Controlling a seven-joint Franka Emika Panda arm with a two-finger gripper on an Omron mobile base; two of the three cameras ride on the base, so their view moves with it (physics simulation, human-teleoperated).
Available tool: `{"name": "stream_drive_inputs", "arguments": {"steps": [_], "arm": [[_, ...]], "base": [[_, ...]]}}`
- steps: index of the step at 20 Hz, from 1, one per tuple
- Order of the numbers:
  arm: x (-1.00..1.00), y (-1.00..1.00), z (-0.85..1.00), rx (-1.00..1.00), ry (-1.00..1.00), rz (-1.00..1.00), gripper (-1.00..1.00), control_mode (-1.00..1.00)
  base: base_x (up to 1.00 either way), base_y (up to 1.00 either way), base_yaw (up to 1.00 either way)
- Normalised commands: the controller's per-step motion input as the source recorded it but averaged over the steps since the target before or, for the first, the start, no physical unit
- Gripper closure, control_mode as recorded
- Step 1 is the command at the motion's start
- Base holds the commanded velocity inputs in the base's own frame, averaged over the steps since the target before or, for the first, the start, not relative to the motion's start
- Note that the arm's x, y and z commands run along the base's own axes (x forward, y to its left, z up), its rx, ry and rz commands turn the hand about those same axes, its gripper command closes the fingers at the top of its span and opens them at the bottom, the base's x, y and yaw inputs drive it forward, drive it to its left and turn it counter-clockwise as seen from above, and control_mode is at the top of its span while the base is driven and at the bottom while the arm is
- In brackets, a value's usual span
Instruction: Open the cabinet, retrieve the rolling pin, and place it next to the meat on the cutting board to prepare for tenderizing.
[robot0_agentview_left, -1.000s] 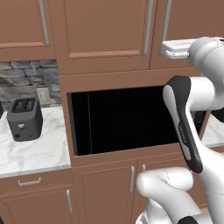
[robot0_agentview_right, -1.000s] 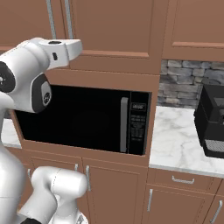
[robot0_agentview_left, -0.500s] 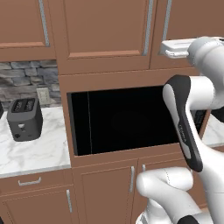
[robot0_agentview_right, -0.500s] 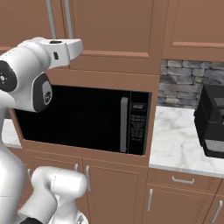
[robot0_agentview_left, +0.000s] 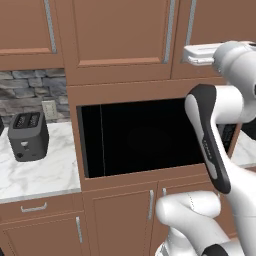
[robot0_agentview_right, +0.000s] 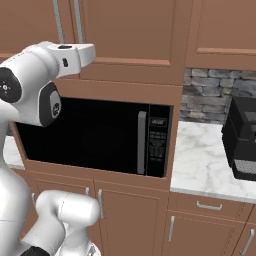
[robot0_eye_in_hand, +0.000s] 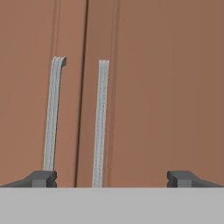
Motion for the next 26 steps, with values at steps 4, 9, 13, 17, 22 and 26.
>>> {"name": "stream_drive_inputs", "arguments": {"steps": [4,9,13,17,22,26], "arm": [[0.17,0.00,0.00,0.00,0.00,0.00,-1.00,-1.00],[0.34,0.00,0.00,0.00,0.01,0.00,-1.00,-1.00],[0.41,0.00,0.00,0.00,0.01,0.00,-1.00,-1.00],[0.46,0.00,0.00,0.00,0.02,0.00,-1.00,-1.00],[0.37,0.01,0.00,0.00,0.01,0.00,-1.00,-1.00],[0.43,0.04,0.00,0.00,0.05,0.00,-1.00,-1.00]], "base": [[0.00,0.00,0.00],[0.00,0.00,0.00],[0.00,0.00,0.00],[0.00,0.00,0.00],[0.00,0.00,0.00],[0.00,0.00,0.00]]}}
